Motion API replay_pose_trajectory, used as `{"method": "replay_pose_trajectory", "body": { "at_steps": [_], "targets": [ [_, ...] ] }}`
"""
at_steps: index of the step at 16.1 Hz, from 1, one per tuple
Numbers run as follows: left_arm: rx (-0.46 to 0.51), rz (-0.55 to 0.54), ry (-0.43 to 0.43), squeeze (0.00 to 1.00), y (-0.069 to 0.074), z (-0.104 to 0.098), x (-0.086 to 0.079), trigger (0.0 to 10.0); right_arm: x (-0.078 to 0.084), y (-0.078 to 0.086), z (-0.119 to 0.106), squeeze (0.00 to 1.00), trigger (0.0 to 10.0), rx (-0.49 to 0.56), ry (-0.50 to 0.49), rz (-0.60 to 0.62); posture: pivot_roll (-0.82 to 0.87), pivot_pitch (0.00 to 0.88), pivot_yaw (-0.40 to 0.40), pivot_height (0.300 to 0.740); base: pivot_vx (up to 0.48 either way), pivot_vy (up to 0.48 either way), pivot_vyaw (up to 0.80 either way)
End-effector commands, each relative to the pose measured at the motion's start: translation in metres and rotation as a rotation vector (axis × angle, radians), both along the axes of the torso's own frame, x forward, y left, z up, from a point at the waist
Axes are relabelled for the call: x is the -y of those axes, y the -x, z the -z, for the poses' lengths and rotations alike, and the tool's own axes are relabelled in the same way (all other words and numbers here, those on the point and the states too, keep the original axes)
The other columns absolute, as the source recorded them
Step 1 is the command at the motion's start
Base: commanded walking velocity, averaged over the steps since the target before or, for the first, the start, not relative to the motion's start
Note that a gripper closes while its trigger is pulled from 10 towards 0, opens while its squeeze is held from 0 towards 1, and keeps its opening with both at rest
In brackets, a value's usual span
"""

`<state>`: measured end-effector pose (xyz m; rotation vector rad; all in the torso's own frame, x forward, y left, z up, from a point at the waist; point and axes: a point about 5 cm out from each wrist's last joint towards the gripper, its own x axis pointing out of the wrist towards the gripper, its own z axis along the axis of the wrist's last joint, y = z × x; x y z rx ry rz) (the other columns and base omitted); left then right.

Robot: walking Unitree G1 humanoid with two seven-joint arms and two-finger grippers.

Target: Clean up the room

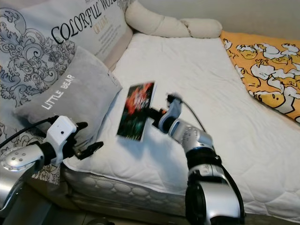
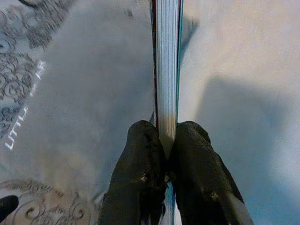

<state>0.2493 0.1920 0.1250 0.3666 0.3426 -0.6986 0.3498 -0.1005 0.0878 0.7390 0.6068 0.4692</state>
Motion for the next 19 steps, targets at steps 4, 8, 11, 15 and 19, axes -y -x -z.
{"method": "replay_pose_trajectory", "body": {
  "at_steps": [4, 8, 11, 15, 19],
  "targets": [
    [-0.036, 0.047, -0.035, 0.18, 0.010, -0.006, -0.001, 10.0, -0.006, -0.004, 0.006, 0.00, 10.0, -0.037, -0.033, 0.022, 0.15, 0.000, 0.022, 0.740, 0.000, 0.000, 0.00],
    [-0.072, 0.070, -0.057, 0.18, 0.035, -0.015, -0.002, 10.0, -0.008, 0.005, 0.030, 0.00, 10.0, -0.083, 0.070, 0.062, 0.23, 0.005, 0.027, 0.740, 0.000, 0.000, 0.00],
    [-0.122, 0.105, -0.057, 0.18, 0.052, -0.018, 0.001, 10.0, -0.003, 0.009, 0.040, 0.33, 10.0, -0.061, 0.216, 0.058, 0.27, 0.075, 0.021, 0.740, 0.000, 0.000, 0.00],
    [-0.160, 0.102, -0.058, 0.18, 0.065, -0.017, 0.003, 10.0, 0.010, 0.003, 0.037, 1.00, 10.0, -0.020, 0.305, 0.120, 0.27, 0.098, 0.027, 0.740, 0.000, 0.000, 0.00],
    [-0.172, 0.092, -0.051, 0.18, 0.065, -0.015, 0.006, 10.0, 0.019, 0.000, 0.034, 1.00, 10.0, 0.044, 0.422, 0.089, 0.27, 0.054, 0.028, 0.740, 0.000, 0.000, 0.00]
  ]
}}
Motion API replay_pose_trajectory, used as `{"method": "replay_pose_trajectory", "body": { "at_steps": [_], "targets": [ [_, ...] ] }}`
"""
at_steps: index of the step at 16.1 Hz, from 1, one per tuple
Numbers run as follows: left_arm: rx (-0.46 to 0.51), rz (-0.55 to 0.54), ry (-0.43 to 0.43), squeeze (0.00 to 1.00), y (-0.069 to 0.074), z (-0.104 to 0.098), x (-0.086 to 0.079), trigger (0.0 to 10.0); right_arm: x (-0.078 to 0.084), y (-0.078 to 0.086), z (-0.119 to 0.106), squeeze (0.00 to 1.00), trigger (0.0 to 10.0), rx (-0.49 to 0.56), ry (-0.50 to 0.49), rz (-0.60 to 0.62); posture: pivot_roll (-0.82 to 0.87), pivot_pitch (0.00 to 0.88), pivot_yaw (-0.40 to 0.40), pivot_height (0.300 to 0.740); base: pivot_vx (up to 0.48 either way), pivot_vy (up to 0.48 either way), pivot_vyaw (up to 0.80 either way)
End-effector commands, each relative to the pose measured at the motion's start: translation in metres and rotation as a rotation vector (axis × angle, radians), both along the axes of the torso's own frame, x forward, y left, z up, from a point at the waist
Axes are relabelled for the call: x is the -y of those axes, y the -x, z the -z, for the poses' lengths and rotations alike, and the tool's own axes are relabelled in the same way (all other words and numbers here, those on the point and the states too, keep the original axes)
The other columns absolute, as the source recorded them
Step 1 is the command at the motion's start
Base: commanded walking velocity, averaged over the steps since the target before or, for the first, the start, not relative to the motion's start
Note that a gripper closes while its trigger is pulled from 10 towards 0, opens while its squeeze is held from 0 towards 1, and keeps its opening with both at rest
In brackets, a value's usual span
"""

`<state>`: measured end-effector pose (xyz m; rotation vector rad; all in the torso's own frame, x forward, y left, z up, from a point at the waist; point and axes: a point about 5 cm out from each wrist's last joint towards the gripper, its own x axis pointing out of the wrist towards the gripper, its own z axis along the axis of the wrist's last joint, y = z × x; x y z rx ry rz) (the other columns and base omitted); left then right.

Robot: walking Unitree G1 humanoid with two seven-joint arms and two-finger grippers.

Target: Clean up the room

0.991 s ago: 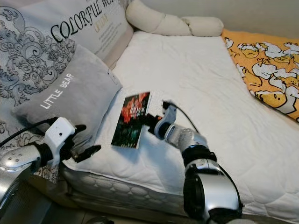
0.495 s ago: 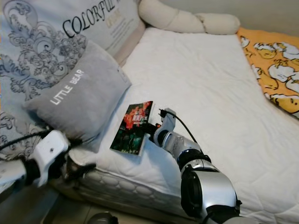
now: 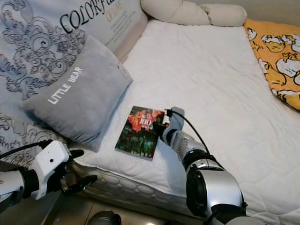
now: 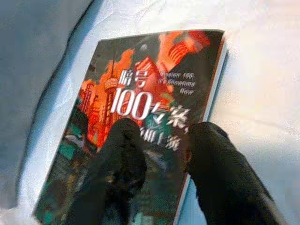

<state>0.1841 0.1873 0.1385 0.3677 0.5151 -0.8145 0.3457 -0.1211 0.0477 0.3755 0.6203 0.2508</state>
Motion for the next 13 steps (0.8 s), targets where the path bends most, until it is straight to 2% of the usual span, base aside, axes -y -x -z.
{"method": "replay_pose_trajectory", "body": {
  "at_steps": [1, 2, 4, 7, 9, 10, 12, 13],
  "targets": [
    [0.006, 0.001, -0.002, 0.18, -0.001, -0.001, 0.002, 10.0, 0.000, -0.004, -0.006, 1.00, 10.0, 0.025, 0.032, -0.017, 0.26, 0.037, 0.027, 0.740, 0.000, 0.000, 0.00],
    [0.009, 0.005, 0.013, 0.18, -0.003, 0.003, 0.009, 10.0, 0.011, -0.005, -0.006, 1.00, 10.0, 0.050, 0.099, -0.041, 0.24, 0.000, 0.028, 0.740, 0.000, 0.000, 0.00],
    [0.017, -0.001, 0.025, 0.18, -0.006, 0.006, 0.012, 10.0, 0.015, -0.005, -0.007, 1.00, 10.0, 0.071, 0.124, -0.071, 0.23, 0.000, 0.023, 0.740, 0.000, 0.000, 0.00],
    [0.035, -0.059, 0.056, 0.18, -0.017, 0.014, 0.017, 10.0, -0.001, -0.002, -0.013, 1.00, 10.0, 0.141, 0.049, -0.312, 0.19, 0.000, 0.006, 0.740, 0.000, 0.000, 0.00],
    [0.061, -0.111, 0.081, 0.18, -0.022, 0.017, 0.020, 10.0, -0.008, 0.004, -0.008, 1.00, 10.0, 0.150, 0.088, -0.441, 0.17, 0.000, -0.007, 0.740, 0.000, 0.000, 0.00],
    [0.083, -0.154, 0.102, 0.18, -0.026, 0.018, 0.021, 10.0, -0.008, 0.005, -0.008, 1.00, 10.0, 0.169, 0.086, -0.434, 0.15, 0.000, -0.006, 0.740, 0.000, 0.000, 0.00],
    [0.152, -0.342, 0.150, 0.18, -0.040, 0.021, 0.017, 10.0, -0.004, 0.003, -0.011, 1.00, 10.0, 0.217, 0.068, -0.366, 0.10, 0.000, -0.001, 0.740, 0.000, 0.000, 0.00],
    [0.185, -0.400, 0.165, 0.18, -0.044, 0.021, 0.016, 10.0, -0.001, 0.003, -0.013, 1.00, 10.0, 0.239, 0.069, -0.339, 0.08, 0.000, 0.000, 0.740, 0.000, 0.000, 0.00]
  ]
}}
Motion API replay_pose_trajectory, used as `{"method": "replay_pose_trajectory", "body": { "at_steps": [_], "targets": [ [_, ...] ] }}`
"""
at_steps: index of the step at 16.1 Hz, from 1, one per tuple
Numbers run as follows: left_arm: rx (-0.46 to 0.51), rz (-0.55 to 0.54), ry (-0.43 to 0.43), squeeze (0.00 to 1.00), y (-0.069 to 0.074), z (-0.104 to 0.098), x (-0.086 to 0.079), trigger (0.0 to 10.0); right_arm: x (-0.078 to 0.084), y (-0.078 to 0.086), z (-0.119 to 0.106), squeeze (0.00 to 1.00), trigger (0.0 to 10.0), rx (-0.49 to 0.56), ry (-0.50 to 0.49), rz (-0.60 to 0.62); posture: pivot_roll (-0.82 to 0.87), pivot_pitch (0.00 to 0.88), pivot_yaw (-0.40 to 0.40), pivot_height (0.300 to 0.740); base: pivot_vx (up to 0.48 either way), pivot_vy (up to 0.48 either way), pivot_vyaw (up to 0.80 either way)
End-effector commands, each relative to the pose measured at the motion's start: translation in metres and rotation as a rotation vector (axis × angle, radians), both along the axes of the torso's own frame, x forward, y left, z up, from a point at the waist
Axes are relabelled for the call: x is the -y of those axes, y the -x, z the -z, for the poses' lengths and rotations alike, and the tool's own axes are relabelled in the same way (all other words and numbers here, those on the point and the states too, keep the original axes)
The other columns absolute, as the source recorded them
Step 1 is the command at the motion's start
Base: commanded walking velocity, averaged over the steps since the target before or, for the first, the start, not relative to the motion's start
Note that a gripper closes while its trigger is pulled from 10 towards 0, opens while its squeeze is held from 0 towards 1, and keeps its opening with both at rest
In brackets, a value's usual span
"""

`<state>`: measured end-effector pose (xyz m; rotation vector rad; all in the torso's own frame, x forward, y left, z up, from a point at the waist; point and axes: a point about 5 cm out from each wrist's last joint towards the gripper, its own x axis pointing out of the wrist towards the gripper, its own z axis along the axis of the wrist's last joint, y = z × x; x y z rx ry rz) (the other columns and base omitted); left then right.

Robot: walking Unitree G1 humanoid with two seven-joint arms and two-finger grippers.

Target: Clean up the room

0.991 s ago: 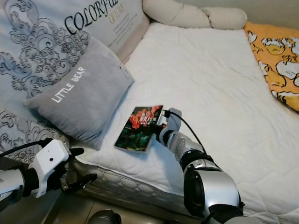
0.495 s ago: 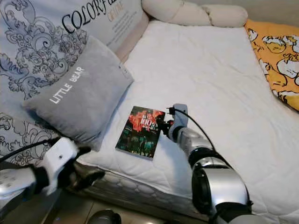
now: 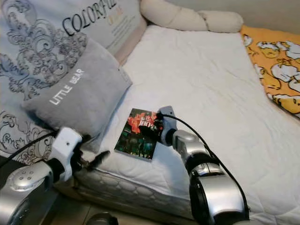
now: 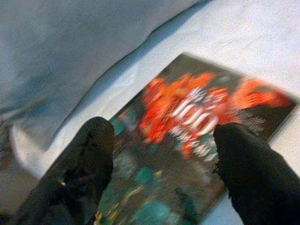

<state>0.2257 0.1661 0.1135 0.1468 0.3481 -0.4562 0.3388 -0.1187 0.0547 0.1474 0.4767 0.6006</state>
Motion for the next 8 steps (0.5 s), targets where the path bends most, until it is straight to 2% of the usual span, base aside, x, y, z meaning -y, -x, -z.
{"method": "replay_pose_trajectory", "body": {
  "at_steps": [1, 3, 5, 8],
  "targets": [
    [0.065, -0.103, -0.017, 0.18, -0.008, -0.003, -0.006, 10.0, 0.008, -0.003, -0.009, 1.00, 10.0, 0.072, 0.009, 0.064, 0.06, 0.000, -0.001, 0.740, 0.000, 0.000, 0.00],
    [0.094, -0.210, -0.037, 0.19, -0.013, -0.001, -0.007, 10.0, 0.026, 0.011, -0.018, 1.00, 10.0, 0.165, 0.064, 0.230, 0.02, 0.000, 0.006, 0.740, 0.000, 0.000, 0.00],
    [0.104, -0.265, -0.016, 0.19, -0.014, 0.001, -0.004, 10.0, 0.042, 0.033, -0.021, 1.00, 10.0, 0.197, 0.129, 0.322, 0.01, 0.000, -0.014, 0.740, 0.000, -0.270, 0.00],
    [0.122, -0.360, -0.070, 0.19, -0.008, 0.005, -0.011, 10.0, 0.050, 0.053, -0.028, 1.00, 10.0, 0.255, 0.171, 0.423, 0.04, 0.000, -0.045, 0.740, 0.000, -0.346, 0.00]
  ]
}}
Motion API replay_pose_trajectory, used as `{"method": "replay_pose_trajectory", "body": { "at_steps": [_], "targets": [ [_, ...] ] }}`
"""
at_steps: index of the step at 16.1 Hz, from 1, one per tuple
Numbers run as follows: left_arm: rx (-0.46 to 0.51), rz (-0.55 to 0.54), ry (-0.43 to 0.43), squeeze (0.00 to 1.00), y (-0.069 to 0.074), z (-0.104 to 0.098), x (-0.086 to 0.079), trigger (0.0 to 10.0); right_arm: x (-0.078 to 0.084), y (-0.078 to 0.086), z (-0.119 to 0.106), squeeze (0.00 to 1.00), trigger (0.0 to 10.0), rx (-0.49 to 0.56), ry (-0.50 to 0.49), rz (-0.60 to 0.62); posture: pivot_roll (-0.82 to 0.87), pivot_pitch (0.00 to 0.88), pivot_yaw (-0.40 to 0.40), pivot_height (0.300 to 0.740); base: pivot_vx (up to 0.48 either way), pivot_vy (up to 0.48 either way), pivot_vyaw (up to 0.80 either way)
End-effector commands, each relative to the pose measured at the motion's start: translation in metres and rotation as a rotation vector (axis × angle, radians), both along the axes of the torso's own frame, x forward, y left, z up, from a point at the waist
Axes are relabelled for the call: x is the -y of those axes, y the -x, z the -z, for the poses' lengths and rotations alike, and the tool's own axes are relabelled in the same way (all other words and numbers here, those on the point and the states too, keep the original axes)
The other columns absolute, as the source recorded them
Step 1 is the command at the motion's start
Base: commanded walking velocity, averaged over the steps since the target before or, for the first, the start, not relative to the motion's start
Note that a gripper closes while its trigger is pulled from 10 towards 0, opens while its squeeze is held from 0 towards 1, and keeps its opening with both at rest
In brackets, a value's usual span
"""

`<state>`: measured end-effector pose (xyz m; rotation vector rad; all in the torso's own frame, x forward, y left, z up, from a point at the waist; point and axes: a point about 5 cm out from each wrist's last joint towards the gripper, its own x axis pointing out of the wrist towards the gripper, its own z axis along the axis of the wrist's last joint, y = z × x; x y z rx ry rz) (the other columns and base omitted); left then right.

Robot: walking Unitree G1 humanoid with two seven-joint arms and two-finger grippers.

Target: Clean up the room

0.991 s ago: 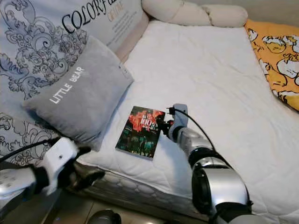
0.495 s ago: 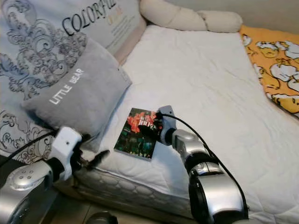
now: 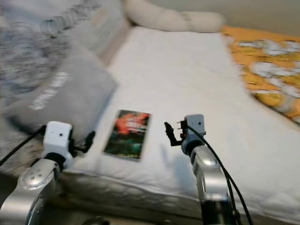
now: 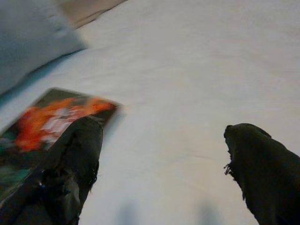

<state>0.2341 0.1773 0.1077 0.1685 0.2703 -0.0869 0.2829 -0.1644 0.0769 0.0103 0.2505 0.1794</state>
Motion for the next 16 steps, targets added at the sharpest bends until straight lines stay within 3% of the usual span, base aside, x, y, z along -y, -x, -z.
{"method": "replay_pose_trajectory", "body": {
  "at_steps": [1, 3, 6, 8, 11, 14, 16],
  "targets": [
    [0.021, -0.039, -0.003, 0.19, 0.004, -0.002, -0.003, 10.0, 0.005, 0.006, -0.007, 1.00, 10.0, 0.049, 0.090, 0.022, 0.04, 0.000, -0.049, 0.740, 0.000, -0.401, 0.00],
    [0.035, -0.059, 0.002, 0.19, 0.007, -0.004, -0.003, 10.0, 0.006, 0.016, -0.007, 1.00, 10.0, 0.047, 0.140, 0.043, 0.03, 0.000, -0.049, 0.740, 0.000, -0.401, 0.00],
    [0.039, -0.081, -0.037, 0.18, 0.009, -0.004, -0.004, 10.0, 0.020, 0.022, -0.009, 1.00, 10.0, 0.030, -0.013, 0.193, 0.07, 0.000, -0.056, 0.740, 0.000, -0.394, 0.00],
    [0.067, -0.084, -0.024, 0.19, 0.001, -0.012, -0.005, 10.0, 0.014, 0.022, -0.006, 1.00, 10.0, 0.021, -0.065, 0.199, 0.06, 0.000, -0.023, 0.740, 0.000, -0.377, 0.00],
    [0.059, -0.060, -0.012, 0.19, -0.007, -0.011, -0.006, 10.0, 0.010, 0.028, -0.009, 1.00, 10.0, 0.021, -0.066, 0.201, 0.01, 0.000, 0.018, 0.740, 0.000, -0.375, 0.00],
    [0.054, -0.072, -0.017, 0.19, -0.010, -0.007, -0.007, 10.0, 0.010, 0.019, -0.008, 1.00, 10.0, 0.024, -0.067, 0.180, 0.02, 0.000, 0.022, 0.740, 0.000, -0.320, 0.00],
    [0.066, -0.078, -0.015, 0.19, -0.016, -0.010, -0.009, 10.0, 0.001, 0.020, -0.007, 1.00, 10.0, 0.009, -0.065, 0.128, 0.01, 0.000, 0.024, 0.740, 0.000, -0.313, 0.00]
  ]
}}
